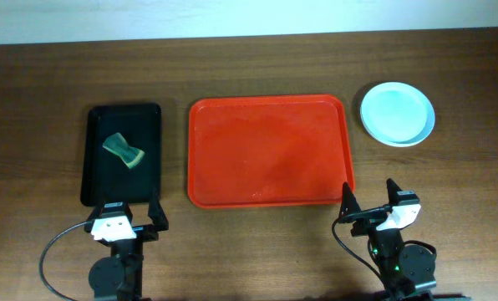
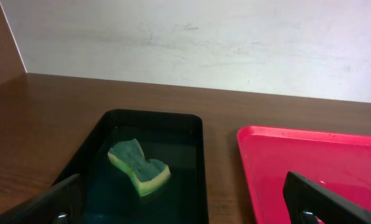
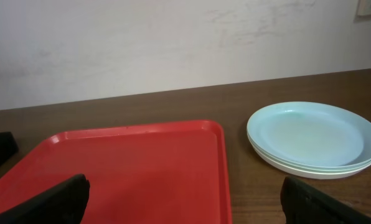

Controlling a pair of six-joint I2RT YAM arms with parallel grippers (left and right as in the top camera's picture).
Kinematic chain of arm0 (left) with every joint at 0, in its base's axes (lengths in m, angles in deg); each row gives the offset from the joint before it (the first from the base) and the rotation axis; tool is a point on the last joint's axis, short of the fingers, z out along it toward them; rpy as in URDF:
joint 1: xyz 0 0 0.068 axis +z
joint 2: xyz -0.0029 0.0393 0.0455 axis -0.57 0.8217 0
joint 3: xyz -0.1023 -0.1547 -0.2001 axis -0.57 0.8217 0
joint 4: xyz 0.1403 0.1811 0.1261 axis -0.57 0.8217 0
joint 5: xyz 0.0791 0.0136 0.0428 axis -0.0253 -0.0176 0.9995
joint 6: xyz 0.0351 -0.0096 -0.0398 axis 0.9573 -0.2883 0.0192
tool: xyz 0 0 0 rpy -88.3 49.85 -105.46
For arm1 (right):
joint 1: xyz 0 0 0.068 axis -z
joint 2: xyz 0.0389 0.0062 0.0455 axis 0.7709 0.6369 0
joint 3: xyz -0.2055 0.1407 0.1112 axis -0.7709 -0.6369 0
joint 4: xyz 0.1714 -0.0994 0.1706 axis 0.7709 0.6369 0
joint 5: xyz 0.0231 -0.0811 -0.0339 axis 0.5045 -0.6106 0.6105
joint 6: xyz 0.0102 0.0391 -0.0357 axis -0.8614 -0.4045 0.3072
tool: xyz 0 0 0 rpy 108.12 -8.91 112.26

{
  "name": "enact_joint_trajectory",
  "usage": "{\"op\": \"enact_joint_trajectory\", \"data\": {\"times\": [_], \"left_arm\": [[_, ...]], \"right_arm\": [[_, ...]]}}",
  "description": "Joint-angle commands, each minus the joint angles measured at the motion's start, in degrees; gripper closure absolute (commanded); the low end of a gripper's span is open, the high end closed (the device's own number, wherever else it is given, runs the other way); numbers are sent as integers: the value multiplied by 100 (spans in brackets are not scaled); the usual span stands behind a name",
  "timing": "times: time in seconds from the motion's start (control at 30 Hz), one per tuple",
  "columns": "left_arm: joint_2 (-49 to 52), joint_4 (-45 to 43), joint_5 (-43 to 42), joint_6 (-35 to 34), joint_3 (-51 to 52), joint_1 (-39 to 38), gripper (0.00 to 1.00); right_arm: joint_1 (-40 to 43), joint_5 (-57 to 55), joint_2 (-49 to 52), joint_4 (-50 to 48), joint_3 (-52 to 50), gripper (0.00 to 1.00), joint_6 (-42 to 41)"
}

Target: Clean dirty plates on tray and stack at the side

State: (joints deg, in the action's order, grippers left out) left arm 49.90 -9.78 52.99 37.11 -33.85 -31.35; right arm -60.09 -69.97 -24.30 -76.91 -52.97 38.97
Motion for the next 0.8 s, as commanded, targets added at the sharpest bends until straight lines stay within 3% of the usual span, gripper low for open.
{"op": "enact_joint_trajectory", "data": {"times": [0.0,0.27,0.63,0.77], "left_arm": [[-33,13,-63,-94,28,24,1],[-33,13,-63,-94,28,24,1],[-33,13,-63,-94,28,24,1],[-33,13,-63,-94,28,24,1]], "right_arm": [[-46,-48,-42,24,-42,2,44],[179,-66,-44,26,-42,2,76],[892,-52,-44,46,-42,1,1759],[892,-46,-44,48,-42,1,1735]]}}
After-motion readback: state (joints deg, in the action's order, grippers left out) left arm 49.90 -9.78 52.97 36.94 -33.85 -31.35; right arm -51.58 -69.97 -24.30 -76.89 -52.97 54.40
